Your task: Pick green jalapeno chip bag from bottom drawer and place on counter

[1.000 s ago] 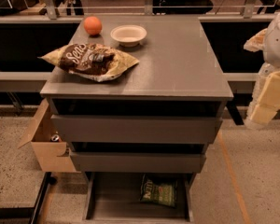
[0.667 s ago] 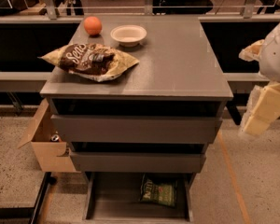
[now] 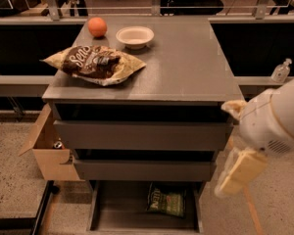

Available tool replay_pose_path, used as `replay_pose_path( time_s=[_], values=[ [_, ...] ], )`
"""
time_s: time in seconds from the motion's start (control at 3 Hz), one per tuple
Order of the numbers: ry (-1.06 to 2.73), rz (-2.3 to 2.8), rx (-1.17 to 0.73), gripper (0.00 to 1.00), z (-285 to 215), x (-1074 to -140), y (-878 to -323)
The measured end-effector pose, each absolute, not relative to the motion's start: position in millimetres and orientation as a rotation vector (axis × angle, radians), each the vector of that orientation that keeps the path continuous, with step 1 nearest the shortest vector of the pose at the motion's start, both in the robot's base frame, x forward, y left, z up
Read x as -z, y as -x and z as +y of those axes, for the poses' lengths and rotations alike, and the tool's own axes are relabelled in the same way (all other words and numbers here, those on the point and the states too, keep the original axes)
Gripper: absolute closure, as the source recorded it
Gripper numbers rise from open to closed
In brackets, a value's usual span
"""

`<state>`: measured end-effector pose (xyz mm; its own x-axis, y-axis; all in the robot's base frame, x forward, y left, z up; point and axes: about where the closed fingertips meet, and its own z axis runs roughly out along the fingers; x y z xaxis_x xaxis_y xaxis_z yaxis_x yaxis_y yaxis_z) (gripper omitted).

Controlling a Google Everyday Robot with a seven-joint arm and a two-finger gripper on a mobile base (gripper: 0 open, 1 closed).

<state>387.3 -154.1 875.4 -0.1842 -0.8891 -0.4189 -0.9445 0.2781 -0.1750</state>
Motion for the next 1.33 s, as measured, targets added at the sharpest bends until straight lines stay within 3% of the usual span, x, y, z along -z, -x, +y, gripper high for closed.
replay_pose_path(
  time_s=[0.67,1.33],
  values=[
    [1.653,2.144,-0.203,0.0,-153,-850,-377],
    [1.611,2.11,-0.306,0.0,-154,-758,-370]
  ],
)
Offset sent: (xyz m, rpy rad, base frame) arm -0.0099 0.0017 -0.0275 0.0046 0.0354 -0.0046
